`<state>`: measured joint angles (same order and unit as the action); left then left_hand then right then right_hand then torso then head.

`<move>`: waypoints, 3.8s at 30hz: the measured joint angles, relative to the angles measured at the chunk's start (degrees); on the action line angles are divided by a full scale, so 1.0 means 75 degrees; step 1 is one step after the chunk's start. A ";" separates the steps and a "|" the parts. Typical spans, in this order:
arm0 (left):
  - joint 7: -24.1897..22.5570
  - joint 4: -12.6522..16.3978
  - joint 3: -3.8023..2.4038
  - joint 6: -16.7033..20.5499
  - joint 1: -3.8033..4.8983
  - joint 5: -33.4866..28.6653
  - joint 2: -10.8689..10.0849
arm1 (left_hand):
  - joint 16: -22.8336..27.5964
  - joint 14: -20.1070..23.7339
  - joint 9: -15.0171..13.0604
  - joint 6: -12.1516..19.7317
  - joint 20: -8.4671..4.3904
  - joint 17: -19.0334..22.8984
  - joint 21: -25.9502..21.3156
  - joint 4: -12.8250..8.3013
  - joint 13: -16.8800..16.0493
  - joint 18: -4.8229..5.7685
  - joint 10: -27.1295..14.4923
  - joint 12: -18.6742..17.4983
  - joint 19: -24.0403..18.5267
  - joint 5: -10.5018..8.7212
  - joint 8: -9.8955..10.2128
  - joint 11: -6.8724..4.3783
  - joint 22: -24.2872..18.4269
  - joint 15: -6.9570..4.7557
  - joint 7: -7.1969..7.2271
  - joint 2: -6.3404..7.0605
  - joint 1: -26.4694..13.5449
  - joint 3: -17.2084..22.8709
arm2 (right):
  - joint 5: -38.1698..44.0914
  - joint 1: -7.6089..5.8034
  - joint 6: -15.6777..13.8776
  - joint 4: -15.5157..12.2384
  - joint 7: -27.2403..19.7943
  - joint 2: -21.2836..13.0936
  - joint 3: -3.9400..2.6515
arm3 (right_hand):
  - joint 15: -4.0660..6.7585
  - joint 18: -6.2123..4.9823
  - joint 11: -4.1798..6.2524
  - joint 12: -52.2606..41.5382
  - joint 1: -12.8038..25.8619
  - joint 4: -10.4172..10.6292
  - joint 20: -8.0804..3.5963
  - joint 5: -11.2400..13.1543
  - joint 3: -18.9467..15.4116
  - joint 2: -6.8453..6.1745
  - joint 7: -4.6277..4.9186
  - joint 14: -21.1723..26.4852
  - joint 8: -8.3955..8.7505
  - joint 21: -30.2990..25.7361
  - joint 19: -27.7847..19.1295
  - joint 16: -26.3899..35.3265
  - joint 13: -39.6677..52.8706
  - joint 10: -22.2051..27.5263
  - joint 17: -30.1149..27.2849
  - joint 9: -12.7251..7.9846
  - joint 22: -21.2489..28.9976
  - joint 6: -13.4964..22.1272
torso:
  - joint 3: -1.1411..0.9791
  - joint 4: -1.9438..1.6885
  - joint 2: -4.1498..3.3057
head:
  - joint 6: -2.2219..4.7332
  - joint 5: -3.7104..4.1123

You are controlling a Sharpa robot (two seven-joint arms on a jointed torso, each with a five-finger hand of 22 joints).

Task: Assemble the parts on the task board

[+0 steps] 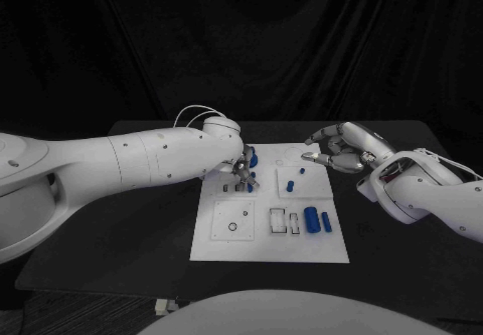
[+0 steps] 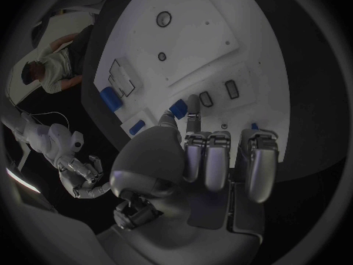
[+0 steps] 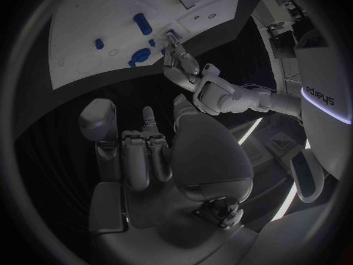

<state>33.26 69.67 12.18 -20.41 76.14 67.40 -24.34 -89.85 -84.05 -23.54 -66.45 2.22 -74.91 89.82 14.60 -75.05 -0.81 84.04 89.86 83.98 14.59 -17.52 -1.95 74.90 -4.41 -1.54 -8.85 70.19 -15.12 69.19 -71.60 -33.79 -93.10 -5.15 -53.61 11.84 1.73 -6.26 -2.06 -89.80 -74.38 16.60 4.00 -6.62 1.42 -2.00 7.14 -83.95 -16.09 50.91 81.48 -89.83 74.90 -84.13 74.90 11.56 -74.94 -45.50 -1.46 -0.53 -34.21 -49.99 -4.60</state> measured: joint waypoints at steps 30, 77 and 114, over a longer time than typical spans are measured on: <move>-0.0064 -0.0060 0.0000 -0.0010 -0.0006 -0.0003 -0.0006 | 0.0000 -0.0001 -0.0507 -0.0027 -0.0053 0.0000 0.0000 0.0116 0.0023 -0.0001 -0.0002 0.0023 -0.0001 -0.0870 0.0000 -0.0057 0.0005 -0.0058 0.0028 0.0121 0.0013 0.0099 | -0.0001 0.0003 0.0050 0.0009 0.0039 -0.0002 0.0000 | 0.0000 0.0000 0.0000 0.0000 0.0160 -0.0011 0.0028 -0.0033 -0.0115 0.0159 -0.0035 0.0000 -0.0355 -0.0094 -0.0028 0.0000 0.0004 0.0000 0.0000 0.0124 0.0002 -0.0252 | 0.0003 0.0001 0.0000 | 0.0000 -0.0092; -0.0020 -0.0073 0.0001 -0.0131 -0.0088 -0.0005 -0.0019 | 0.0000 -0.0001 -0.0916 0.0072 -0.0051 -0.0006 0.0000 -0.0188 0.0012 0.0000 -0.0016 0.0023 0.0000 0.1145 0.0658 -0.0062 0.0002 -0.0055 -0.0014 0.0518 0.0530 0.0716 | -0.0001 0.0006 0.0194 0.0025 0.0192 -0.0012 0.0000 | 0.0000 0.0000 0.0000 0.0000 0.0472 0.0010 0.0027 -0.0118 -0.0221 0.0329 -0.0035 0.0000 -0.0563 -0.0257 -0.0028 0.0000 0.0001 0.0000 0.0000 0.0203 -0.0001 -0.0252 | 0.0004 0.0001 0.0002 | 0.0000 -0.0127; 0.0315 0.0422 -0.0002 0.0202 0.0009 -0.0007 -0.0805 | 0.0000 0.0014 -0.1199 -0.0052 -0.0163 -0.0003 0.0000 -0.0250 0.0000 0.0000 0.0009 0.0023 0.0000 0.0914 0.0680 -0.0147 0.0001 -0.0148 0.0109 0.0740 0.0877 0.1604 | -0.0002 0.0035 0.0246 0.0077 0.0260 0.0000 0.0000 | 0.0000 0.0000 0.0000 0.0000 0.0470 -0.0010 0.0027 -0.0331 -0.0242 0.0327 -0.0063 0.0000 -0.0776 -0.0360 -0.0028 0.0000 0.0006 -0.0001 0.0000 0.0292 0.0002 -0.0223 | 0.0007 -0.0003 0.0007 | 0.0000 -0.0201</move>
<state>35.62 72.84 12.17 -18.90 76.21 67.35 -30.38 -89.85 -83.94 -32.53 -66.84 1.00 -74.93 89.82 12.73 -75.05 -0.80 84.11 90.03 83.98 21.45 -12.42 -3.05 74.91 -5.52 -0.72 -3.29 76.78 -3.08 69.18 -71.33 -31.95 -92.53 -3.21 -53.62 11.84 1.74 -6.26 -2.06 -89.80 -70.86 16.52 4.21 -9.11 -0.40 0.46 6.67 -83.95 -21.91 48.21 81.28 -89.83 74.95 -84.13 74.90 13.75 -74.92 -47.17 -1.41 -0.55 -34.16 -49.99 -6.10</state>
